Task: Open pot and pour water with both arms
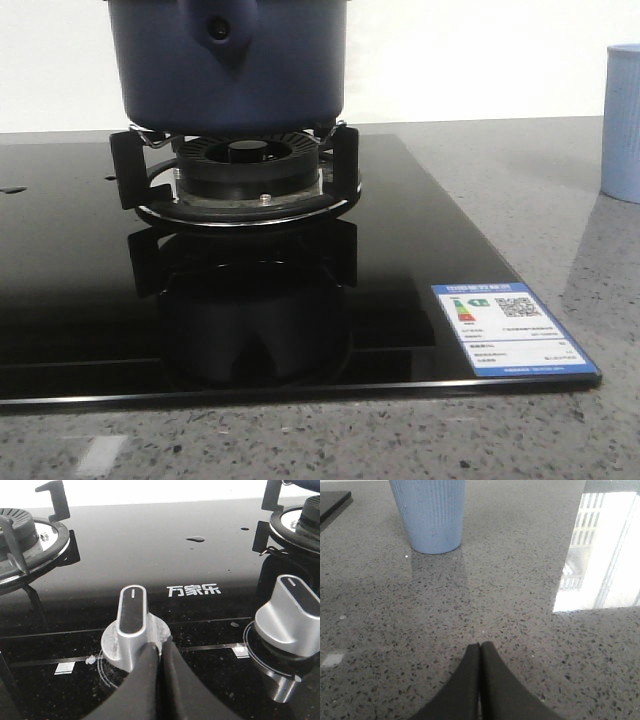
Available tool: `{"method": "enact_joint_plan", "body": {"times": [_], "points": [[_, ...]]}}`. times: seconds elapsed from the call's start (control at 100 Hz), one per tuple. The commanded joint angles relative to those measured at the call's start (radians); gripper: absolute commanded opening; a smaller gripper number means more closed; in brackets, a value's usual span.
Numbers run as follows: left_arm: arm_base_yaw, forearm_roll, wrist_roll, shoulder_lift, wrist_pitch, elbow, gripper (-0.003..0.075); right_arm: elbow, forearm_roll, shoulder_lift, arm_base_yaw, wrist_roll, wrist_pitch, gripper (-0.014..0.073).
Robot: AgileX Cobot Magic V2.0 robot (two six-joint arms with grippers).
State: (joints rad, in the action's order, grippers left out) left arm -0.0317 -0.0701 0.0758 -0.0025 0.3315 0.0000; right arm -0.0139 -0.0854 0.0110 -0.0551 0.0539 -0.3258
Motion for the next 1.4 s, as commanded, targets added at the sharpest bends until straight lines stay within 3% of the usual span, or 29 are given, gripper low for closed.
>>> {"method": "enact_joint_plan", "body": {"times": [0.0,0.83,0.99,1.12,1.22,1.29,1.39], "points": [[0.003,-0.013,-0.006,-0.027,-0.047,0.039,-0.0019,-0.005,-0.014,0.022,-0.004,-0.001,0.019,-0.0066],[0.001,-0.011,-0.006,-0.027,-0.047,0.039,-0.0019,-0.005,-0.019,0.022,-0.004,-0.001,0.036,-0.0066],[0.001,-0.001,-0.006,-0.027,-0.047,0.039,-0.0019,-0.005,-0.069,0.022,-0.004,-0.001,0.204,-0.0066],[0.001,-0.014,-0.006,-0.027,-0.081,0.039,-0.0019,-0.005,0.172,0.022,-0.004,0.001,0.427,-0.0066],[0.001,-0.169,-0.006,-0.027,-0.167,0.039,-0.0019,-0.005,0.322,0.022,-0.004,0.001,0.56,-0.0066],[0.001,-0.388,-0.006,-0.027,-0.243,0.039,-0.002,-0.005,0.405,0.022,-0.004,0.001,0.621,-0.0066],[0.001,-0.73,-0.006,-0.027,-0.304,0.039,-0.002,-0.004,0.499,0.02,-0.004,0.001,0.599,-0.0066]]}}
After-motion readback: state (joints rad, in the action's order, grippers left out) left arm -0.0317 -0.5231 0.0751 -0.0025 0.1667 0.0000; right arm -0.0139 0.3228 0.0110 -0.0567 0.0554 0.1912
